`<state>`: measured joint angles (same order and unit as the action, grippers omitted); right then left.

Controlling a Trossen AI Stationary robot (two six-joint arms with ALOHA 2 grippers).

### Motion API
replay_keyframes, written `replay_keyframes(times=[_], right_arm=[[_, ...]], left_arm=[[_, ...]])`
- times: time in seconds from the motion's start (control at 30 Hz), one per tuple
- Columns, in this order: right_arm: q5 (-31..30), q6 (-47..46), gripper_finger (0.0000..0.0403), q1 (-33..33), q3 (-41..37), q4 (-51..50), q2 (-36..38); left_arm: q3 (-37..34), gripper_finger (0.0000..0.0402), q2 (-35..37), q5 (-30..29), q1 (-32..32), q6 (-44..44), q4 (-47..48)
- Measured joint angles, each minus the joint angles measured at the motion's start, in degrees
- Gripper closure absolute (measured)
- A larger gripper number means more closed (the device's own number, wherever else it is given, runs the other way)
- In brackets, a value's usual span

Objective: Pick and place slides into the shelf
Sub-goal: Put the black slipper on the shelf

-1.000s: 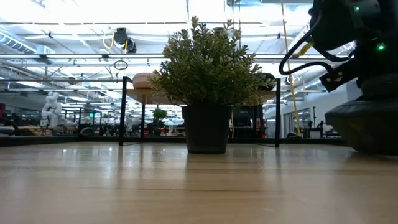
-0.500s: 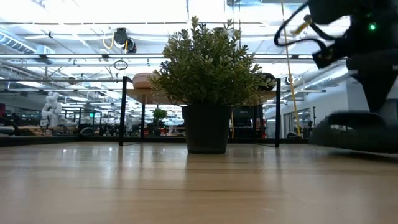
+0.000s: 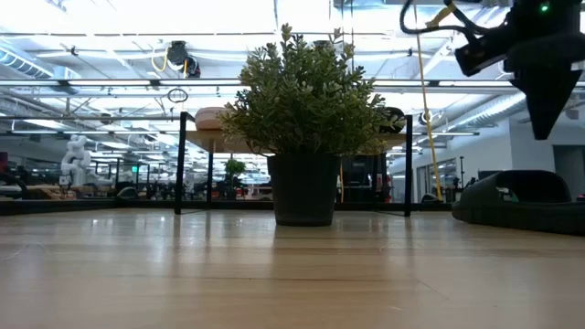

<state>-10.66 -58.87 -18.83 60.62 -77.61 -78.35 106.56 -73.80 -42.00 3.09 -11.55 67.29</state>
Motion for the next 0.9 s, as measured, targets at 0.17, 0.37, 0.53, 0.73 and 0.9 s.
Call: replay_keyframes(times=[0.17,0.37,0.53,0.73,0.9], right_arm=[[0.14,1.19,0.0398,0.00,0.02,1.53,0.18],[0.13,1.15,0.0330,0.02,0.02,2.50,2.74],[2.33,0.13,0.0250,0.11,0.02,3.23,4.53],[3.41,0.47,0.0212,-0.17,-1.04,4.01,4.59],[3.41,2.52,0.0218,-0.17,-2.31,5.46,4.57]], left_arm=[[0.00,0.0146,-0.02,-0.02,-0.01,-0.17,0.00],[0.00,0.0147,-0.01,-0.02,-0.01,-0.17,0.00],[0.00,0.0146,0.00,-0.02,-0.01,-0.15,0.00],[0.00,0.0146,-0.02,0.00,-0.01,0.00,0.00],[0.00,0.0146,-0.02,-0.02,0.00,0.00,0.00]])
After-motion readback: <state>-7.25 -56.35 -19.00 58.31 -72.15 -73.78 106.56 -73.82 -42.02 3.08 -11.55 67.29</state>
